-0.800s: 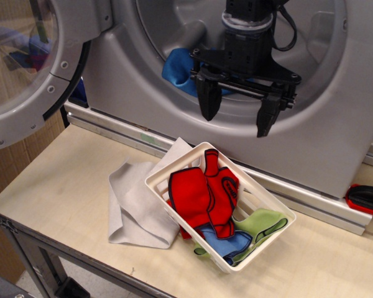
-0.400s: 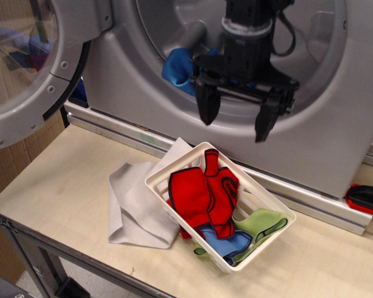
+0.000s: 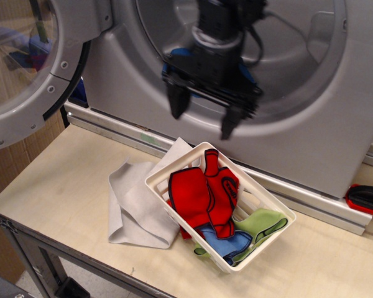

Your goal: Take clothes out of laundry machine

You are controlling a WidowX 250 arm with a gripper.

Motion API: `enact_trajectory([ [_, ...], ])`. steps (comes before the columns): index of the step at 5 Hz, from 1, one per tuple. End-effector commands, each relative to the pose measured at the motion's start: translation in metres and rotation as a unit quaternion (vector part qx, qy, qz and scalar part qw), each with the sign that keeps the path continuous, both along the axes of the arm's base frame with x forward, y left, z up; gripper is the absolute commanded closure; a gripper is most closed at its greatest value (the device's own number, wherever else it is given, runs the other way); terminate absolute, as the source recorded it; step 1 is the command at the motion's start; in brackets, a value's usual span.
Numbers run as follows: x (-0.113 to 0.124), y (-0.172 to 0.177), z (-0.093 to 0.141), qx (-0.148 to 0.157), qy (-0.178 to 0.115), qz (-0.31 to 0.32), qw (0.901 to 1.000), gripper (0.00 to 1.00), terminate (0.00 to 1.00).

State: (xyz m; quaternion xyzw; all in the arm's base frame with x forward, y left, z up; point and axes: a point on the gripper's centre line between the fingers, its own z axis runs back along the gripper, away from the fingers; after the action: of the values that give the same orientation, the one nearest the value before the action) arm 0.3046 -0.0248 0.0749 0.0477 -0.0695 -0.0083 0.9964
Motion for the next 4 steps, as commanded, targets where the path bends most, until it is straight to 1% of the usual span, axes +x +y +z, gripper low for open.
enact_trajectory([
  [1, 0.035, 0.035, 0.035, 0.065, -0.083, -0.041, 0.9936, 0.00, 0.00],
  [2, 0.055, 0.044, 0.045, 0.086, -0.121, -0.071, 0.9864, 0.00, 0.00],
  [3, 0.072, 0.047, 0.043, 0.091, -0.142, -0.089, 0.9817, 0.00, 0.00],
  [4, 0.085, 0.056, 0.025, 0.086, -0.139, -0.100, 0.9814, 0.00, 0.00],
])
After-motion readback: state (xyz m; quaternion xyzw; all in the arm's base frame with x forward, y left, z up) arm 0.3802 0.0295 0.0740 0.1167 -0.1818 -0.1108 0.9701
